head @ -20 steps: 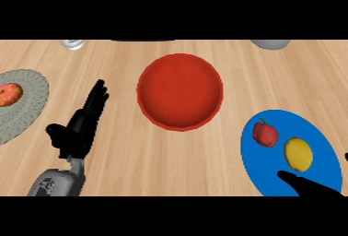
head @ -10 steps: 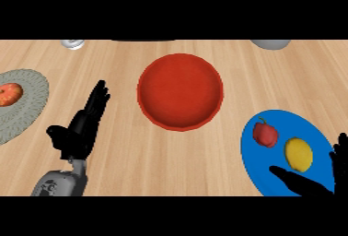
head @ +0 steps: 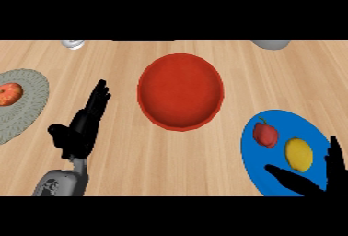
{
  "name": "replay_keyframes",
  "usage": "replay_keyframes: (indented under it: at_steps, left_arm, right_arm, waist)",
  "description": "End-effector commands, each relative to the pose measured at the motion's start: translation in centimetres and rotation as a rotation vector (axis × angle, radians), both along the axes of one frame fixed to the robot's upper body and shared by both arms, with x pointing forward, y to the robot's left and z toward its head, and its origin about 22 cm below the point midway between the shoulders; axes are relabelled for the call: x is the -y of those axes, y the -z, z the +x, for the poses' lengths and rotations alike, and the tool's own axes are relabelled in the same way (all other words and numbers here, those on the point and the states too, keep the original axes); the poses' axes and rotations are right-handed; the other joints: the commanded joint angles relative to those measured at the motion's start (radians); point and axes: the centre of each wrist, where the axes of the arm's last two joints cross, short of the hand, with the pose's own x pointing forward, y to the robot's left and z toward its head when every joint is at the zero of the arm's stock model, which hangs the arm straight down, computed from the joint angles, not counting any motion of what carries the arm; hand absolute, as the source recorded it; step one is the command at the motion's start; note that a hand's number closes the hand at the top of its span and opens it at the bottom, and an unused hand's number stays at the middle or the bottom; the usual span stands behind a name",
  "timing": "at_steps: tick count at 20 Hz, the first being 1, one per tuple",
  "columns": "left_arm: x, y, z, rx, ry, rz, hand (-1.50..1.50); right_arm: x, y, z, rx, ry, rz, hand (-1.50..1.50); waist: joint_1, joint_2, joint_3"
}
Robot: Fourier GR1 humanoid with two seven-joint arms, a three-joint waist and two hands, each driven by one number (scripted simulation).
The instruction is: Pick the lemon from the plate and place it in the bowl
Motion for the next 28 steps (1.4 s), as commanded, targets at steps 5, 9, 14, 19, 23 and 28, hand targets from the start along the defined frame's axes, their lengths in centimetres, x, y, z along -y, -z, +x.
replay_keyframes:
  at_steps: [5,9,14,19,23,28]
  left_arm:
    - [0.5,-0.2,-0.4,-0.004,0.009,0.006,0.0]
    - [0.2,0.1,0.1,-0.003,-0.011,0.009,0.0]
    - [0.1,-0.5,-0.6,-0.002,-0.018,0.014,0.0]
    - [0.0,0.0,-0.9,-0.014,-0.014,0.012,0.0]
    - [-0.9,1.0,0.4,-0.004,-0.017,0.019,0.0]
    - [1.9,0.2,0.6,0.014,0.093,0.01,0.0]
  right_arm:
    - [2.3,1.8,2.8,-0.056,-0.02,-0.019,-1.5]
    - [2.6,4.8,2.7,-0.063,-0.09,-0.043,1.5]
    - [-0.1,4.3,2.5,-0.101,-0.25,-0.155,1.5]
    - [-1.3,2.9,1.3,-0.048,-0.254,-0.111,1.5]
    - [-1.7,3.8,1.6,0.025,-0.27,-0.125,1.5]
    - [-16.9,0.0,4.4,0.2,-0.732,-0.123,1.5]
  waist:
    - [0.001,0.0,0.0]
    - [0.001,0.0,0.0]
    - [0.002,-0.001,0.0]
    - [-0.001,-0.001,0.0]
    - [-0.002,0.0,0.0]
    - [0.095,0.01,-0.001]
